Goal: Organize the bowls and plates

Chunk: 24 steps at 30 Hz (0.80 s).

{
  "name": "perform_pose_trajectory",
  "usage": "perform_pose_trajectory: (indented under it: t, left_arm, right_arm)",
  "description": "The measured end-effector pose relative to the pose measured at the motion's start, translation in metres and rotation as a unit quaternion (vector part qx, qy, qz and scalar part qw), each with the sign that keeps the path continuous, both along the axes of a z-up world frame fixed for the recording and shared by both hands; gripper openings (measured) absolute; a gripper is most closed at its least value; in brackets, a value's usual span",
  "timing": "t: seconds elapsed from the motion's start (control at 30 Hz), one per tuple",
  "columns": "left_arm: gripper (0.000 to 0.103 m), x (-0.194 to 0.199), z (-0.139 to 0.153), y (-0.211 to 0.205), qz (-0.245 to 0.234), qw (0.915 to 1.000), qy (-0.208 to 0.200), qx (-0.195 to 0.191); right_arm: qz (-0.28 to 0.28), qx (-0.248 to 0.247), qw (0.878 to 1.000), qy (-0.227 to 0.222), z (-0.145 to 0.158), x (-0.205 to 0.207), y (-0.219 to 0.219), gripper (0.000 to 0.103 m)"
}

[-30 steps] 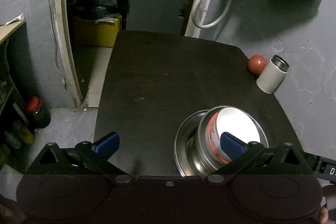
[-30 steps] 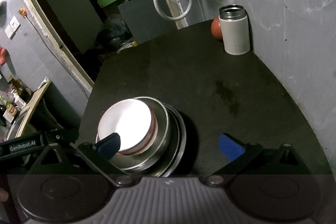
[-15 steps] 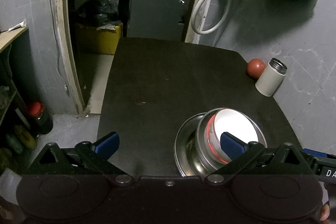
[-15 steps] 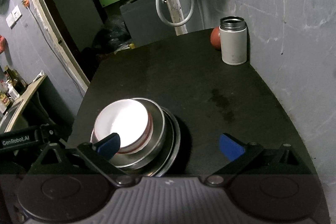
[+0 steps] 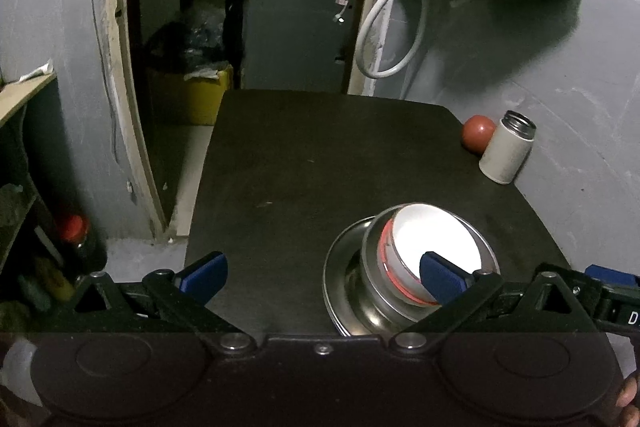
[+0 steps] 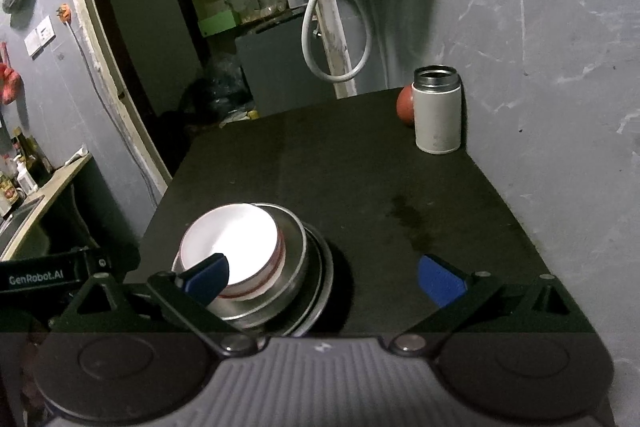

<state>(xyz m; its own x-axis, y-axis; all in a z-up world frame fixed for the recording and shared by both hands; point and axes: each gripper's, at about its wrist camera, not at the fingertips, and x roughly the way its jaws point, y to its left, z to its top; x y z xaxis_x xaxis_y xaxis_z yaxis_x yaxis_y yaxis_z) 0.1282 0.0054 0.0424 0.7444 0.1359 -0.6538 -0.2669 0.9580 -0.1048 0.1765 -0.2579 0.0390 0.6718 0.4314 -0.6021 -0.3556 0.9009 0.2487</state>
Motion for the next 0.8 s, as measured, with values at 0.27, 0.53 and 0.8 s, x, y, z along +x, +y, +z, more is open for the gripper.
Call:
perform_pose_trajectory:
  t: [0.27,0.53,0.8]
  left_arm:
    - [0.102,-0.009,0.0,-0.01,0.0,1.0,0.0,0.009]
    - [0.102,-0.016,0.002,-0.013,-0.006,0.9998,0.001,0.017]
    - [0.102,-0.02,0.006,-0.006,-0.016,0.9996,-0.012,0.021]
  right_arm:
    - [0.016,-0.011,0.999,-0.03,0.002,-0.016,-0.001,0.103]
    - [0.014,-0.013,0.999,-0.029,0.004,-0.021,0.0,0.103]
    - [0.012,-0.019,0.999,-0.039,0.01,-0.027,0.008,0.103]
